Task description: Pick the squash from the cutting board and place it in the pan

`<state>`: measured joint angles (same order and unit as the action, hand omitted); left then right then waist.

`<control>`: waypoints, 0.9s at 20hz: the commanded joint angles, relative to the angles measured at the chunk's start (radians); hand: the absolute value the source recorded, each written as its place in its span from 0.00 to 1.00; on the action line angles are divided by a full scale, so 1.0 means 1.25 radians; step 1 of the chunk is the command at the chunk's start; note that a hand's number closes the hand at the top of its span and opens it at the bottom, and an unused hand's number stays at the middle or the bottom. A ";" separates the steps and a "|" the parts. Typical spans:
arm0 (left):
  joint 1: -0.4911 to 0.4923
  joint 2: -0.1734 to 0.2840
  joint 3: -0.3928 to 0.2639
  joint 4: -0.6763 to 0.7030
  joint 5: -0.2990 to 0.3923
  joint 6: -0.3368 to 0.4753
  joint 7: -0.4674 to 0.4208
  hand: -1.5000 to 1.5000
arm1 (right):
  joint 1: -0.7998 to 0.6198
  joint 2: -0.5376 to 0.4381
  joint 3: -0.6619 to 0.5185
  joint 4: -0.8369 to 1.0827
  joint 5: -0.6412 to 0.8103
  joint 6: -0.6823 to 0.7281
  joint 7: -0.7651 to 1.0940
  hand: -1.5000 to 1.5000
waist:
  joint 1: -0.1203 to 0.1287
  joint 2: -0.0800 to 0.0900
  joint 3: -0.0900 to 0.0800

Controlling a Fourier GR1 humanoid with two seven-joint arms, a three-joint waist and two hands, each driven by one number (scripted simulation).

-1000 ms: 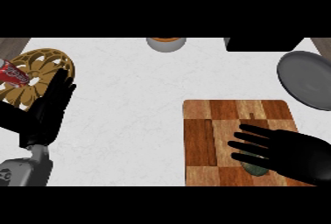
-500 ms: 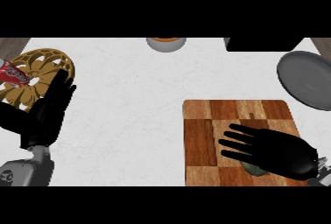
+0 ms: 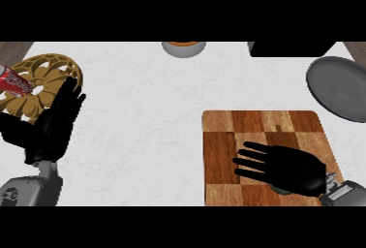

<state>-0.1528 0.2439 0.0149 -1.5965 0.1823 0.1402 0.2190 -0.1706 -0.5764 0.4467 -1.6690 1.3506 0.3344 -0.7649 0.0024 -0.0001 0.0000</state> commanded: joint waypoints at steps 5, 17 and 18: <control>-0.055 0.002 0.042 0.050 -0.006 -0.013 0.007 0.50 | -0.011 0.034 0.012 0.020 0.016 -0.007 -0.091 1.00 | -0.003 0.000 0.000; -0.010 -0.019 0.032 0.037 -0.017 -0.036 -0.016 0.50 | 0.025 0.122 -0.114 0.129 -0.037 0.001 0.020 1.00 | -0.008 0.000 0.000; -0.003 -0.013 0.036 0.024 -0.013 -0.037 -0.007 0.50 | 0.039 0.140 -0.167 0.150 -0.060 0.024 0.078 1.00 | -0.013 0.000 0.000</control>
<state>-0.1657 0.2217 0.0538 -1.5542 0.1594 0.0995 0.2036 -0.1577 -0.4624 0.3572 -1.5498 1.3283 0.2879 -0.8085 -0.0051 -0.0061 -0.0089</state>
